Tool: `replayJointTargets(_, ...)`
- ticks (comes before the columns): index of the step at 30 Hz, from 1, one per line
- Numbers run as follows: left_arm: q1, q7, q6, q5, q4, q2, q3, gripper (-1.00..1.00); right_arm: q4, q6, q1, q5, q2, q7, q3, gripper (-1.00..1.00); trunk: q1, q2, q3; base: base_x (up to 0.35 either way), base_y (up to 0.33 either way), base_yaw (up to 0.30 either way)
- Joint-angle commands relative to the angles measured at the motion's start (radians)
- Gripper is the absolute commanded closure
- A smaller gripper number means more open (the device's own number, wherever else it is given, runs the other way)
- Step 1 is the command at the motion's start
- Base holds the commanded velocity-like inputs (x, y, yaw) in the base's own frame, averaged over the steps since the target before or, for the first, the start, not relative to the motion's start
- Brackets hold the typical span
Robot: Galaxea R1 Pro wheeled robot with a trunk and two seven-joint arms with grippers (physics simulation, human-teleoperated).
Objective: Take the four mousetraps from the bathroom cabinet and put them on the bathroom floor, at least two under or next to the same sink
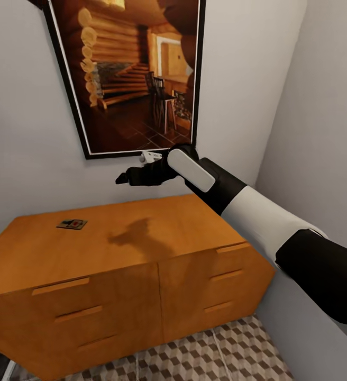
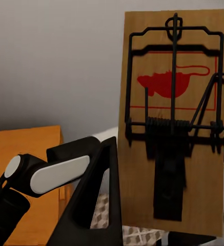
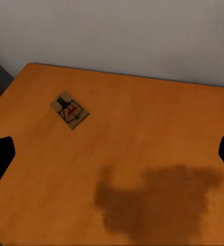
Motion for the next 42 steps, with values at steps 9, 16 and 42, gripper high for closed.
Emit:
replayJointTargets(9, -0.004, -0.002, -0.007, 0.007, 0.001, 0.000, -0.009, 1.00, 0.000, 0.000, 0.004, -0.011, 0.000, -0.009, 0.003, -1.00, 0.000, -0.001, 0.003, 0.000, 0.000, 0.280)
replayJointTargets(16, -0.004, -0.002, -0.008, 0.006, 0.001, 0.000, -0.012, 1.00, 0.001, 0.000, 0.010, -0.012, 0.000, -0.008, 0.003, -1.00, 0.000, -0.001, 0.006, 0.000, 0.000, 0.283)
replayJointTargets(42, -0.002, -0.001, -0.011, 0.006, 0.000, -0.004, -0.092, 1.00, -0.105, 0.149, 0.039, 0.318, 0.000, -0.010, 0.332, -1.00, 0.000, -0.001, 0.009, 0.000, 0.000, 0.112)
